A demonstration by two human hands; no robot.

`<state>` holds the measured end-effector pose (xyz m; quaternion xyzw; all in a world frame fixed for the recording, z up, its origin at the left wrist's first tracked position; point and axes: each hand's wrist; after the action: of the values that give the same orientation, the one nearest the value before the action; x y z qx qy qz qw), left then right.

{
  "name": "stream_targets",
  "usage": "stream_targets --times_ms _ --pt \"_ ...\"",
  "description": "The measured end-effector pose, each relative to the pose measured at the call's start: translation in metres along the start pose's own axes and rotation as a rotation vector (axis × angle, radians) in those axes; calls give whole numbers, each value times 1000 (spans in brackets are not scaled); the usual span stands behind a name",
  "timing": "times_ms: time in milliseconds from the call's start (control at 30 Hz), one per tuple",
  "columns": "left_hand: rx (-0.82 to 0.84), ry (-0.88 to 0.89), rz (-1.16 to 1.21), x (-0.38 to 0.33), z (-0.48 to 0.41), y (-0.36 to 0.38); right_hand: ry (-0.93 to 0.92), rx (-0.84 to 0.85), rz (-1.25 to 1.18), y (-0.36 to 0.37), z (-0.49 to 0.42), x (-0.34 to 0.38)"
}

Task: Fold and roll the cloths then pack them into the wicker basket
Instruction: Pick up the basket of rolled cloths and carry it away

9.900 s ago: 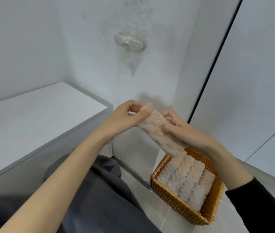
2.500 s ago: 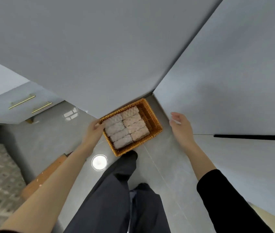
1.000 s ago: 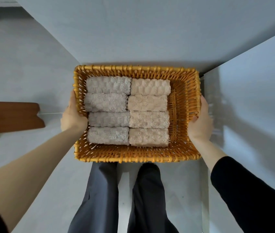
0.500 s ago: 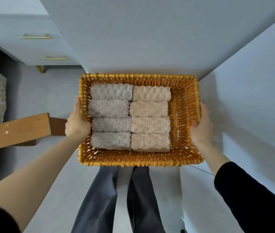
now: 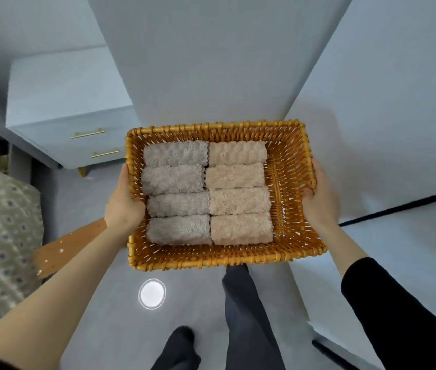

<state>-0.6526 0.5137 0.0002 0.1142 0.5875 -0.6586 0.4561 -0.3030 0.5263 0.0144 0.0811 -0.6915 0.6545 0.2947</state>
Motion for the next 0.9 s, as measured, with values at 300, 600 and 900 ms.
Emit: stream_targets --times_ms 300,600,900 --pt "147 183 -7 1 79 -64 200 -150 45 -61 141 10" --pt "276 275 -70 5 176 -72 342 -196 50 -108 278 -29" --pt "326 295 -143 35 301 -57 368 -243 41 -152 414 -94"
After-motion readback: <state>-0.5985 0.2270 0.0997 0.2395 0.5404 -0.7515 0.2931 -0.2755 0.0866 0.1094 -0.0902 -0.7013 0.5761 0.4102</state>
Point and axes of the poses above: each hand's wrist, its own z-axis away from the middle knuckle, its own y-axis out of the palm, x = y × z, and after that the axes turned 7 degrees about z, right-handed
